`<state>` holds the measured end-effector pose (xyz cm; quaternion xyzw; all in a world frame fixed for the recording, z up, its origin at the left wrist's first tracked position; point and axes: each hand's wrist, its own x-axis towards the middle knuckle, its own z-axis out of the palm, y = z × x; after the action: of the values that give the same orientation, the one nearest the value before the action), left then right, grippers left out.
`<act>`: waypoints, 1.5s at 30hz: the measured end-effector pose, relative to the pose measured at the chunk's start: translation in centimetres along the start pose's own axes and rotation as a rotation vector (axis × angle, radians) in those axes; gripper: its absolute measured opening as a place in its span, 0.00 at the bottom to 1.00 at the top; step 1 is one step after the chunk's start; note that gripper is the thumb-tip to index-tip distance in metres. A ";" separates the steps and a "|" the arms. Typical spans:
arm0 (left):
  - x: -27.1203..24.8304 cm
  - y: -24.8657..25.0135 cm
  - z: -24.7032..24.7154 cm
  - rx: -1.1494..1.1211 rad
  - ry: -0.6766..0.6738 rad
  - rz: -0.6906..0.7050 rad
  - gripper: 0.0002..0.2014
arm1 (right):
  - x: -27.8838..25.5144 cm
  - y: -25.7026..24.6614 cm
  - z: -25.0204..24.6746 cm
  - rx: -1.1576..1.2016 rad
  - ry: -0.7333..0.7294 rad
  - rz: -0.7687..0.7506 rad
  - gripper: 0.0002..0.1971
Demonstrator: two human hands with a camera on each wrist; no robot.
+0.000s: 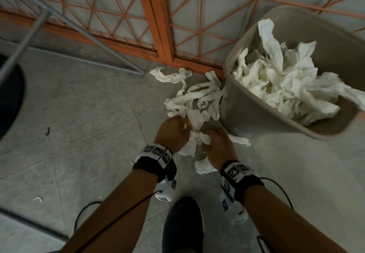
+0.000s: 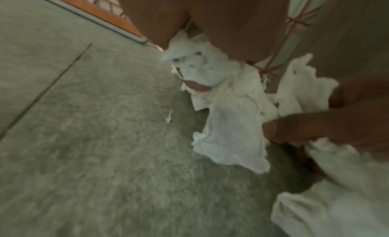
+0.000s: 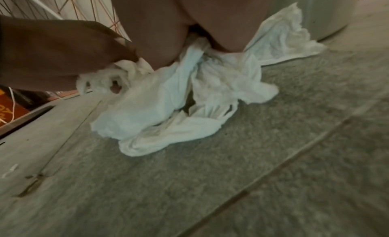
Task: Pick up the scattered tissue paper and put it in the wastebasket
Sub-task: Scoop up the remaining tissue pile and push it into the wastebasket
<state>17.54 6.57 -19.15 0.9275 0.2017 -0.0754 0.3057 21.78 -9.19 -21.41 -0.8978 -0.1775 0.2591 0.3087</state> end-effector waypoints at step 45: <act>1.6 -2.2 1.3 0.045 0.050 -0.052 0.30 | 3.6 -2.6 0.5 -0.226 -0.016 0.115 0.28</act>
<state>18.00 7.97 -21.77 0.9302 0.2315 -0.0647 0.2776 23.98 -5.27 -21.37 -0.9335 -0.1562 0.2620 0.1887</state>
